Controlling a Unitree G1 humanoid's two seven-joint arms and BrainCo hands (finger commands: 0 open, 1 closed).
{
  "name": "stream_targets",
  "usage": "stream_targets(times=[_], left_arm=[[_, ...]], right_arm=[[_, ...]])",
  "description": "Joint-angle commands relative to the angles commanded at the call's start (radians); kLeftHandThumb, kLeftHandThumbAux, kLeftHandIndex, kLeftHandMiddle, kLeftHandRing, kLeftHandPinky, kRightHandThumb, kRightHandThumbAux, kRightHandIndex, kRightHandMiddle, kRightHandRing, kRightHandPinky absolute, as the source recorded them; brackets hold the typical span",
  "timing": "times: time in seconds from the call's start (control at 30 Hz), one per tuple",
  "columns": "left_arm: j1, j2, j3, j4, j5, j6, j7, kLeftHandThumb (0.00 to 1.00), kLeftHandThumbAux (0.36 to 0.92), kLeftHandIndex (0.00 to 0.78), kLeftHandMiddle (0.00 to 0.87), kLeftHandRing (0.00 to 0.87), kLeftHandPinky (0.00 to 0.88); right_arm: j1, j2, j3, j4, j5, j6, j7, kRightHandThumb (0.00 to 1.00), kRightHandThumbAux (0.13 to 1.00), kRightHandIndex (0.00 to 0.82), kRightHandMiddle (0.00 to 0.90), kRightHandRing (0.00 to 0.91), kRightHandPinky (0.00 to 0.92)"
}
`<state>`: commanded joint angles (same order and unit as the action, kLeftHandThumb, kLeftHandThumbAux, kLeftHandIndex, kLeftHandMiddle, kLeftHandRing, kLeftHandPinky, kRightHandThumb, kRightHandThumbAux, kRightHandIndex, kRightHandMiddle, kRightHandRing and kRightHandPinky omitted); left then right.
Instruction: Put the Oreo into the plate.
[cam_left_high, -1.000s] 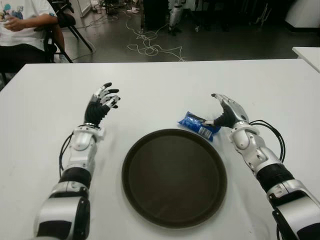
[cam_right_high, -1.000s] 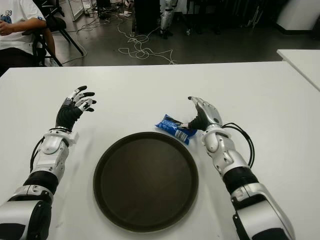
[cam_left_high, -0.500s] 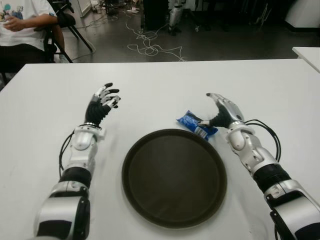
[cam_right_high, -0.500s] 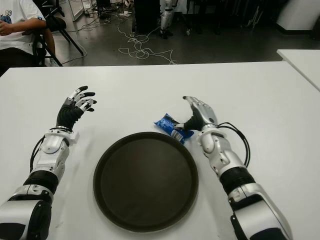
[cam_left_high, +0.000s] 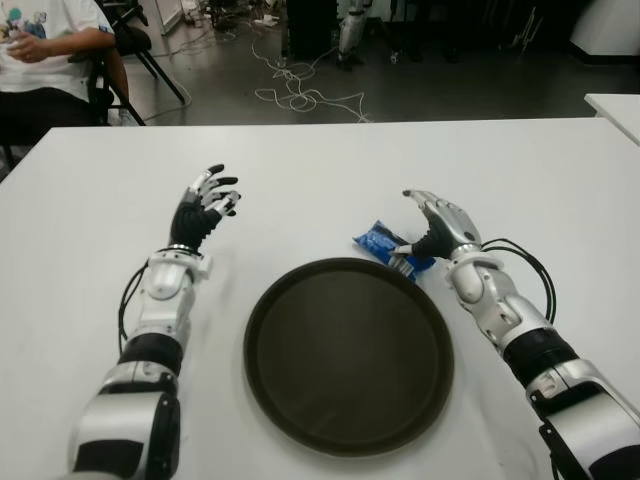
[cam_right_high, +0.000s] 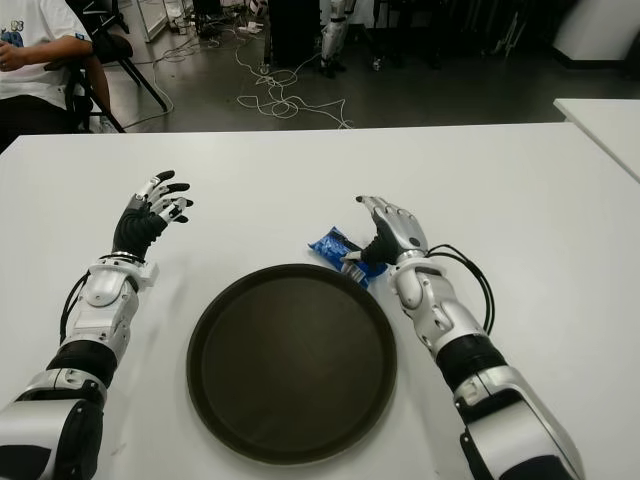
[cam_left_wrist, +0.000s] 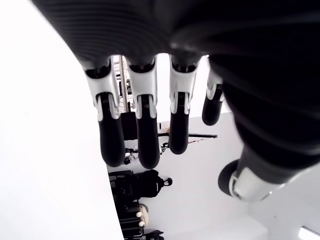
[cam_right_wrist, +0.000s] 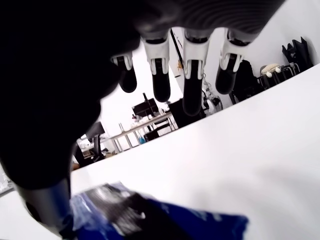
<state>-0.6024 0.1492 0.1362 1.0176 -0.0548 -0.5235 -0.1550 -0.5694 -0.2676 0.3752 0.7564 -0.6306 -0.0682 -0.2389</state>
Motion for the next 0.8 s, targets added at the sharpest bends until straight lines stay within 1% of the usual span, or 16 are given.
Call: stream_targets(times=[0.27, 0.47, 0.8], left_arm=[[0.000, -0.002, 0.001, 0.000, -0.001, -0.003, -0.005, 0.239, 0.641, 0.159, 0.265, 0.311, 0.404], [0.001, -0.003, 0.003, 0.001, -0.004, -0.001, -0.004, 0.271, 0.655, 0.153, 0.258, 0.305, 0.400], [0.000, -0.002, 0.000, 0.000, -0.001, -0.002, -0.007, 0.270, 0.656, 0.151, 0.261, 0.308, 0.404]], right_arm=[[-0.009, 0.002, 0.005, 0.029, 0.001, -0.011, -0.013, 0.000, 0.762, 0.130, 0.178, 0.198, 0.204], [-0.012, 0.005, 0.007, 0.038, 0.008, -0.015, -0.015, 0.000, 0.760, 0.119, 0.173, 0.188, 0.189], [-0.019, 0.007, 0.008, 0.053, 0.010, -0.012, -0.011, 0.000, 0.764, 0.125, 0.176, 0.195, 0.193]])
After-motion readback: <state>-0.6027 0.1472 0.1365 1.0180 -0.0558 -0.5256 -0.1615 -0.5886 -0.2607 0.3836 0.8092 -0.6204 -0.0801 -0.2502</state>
